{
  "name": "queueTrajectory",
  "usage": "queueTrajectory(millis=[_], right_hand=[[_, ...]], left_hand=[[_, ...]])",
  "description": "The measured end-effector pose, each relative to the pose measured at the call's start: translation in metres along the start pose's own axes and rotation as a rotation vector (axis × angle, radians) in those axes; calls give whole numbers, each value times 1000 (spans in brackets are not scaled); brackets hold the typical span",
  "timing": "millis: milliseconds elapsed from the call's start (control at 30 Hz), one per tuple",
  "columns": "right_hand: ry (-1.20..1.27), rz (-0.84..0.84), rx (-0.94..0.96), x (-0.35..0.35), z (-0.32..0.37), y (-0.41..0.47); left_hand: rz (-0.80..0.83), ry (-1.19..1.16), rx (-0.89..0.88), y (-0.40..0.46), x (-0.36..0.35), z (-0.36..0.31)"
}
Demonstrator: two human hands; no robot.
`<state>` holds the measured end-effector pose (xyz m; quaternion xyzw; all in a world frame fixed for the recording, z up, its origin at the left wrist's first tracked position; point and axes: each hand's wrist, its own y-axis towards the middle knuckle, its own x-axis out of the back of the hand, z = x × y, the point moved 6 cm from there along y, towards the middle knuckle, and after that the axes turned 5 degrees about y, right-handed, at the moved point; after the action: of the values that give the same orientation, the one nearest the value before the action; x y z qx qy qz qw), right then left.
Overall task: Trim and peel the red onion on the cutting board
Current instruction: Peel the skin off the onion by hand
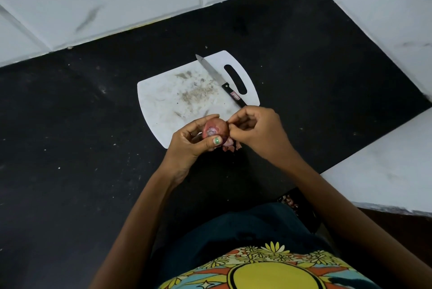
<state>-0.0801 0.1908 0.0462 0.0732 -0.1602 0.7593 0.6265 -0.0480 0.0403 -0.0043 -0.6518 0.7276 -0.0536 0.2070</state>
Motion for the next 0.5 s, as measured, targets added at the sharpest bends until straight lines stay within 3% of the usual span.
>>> queueTrajectory(millis=[133,500], right_hand=[[53,75,-57,-5,-3,-2],[-60,-32,29,0,-4,0]], left_hand=[[0,32,-22,1,3,-3],[52,40,6,1,-1,3]])
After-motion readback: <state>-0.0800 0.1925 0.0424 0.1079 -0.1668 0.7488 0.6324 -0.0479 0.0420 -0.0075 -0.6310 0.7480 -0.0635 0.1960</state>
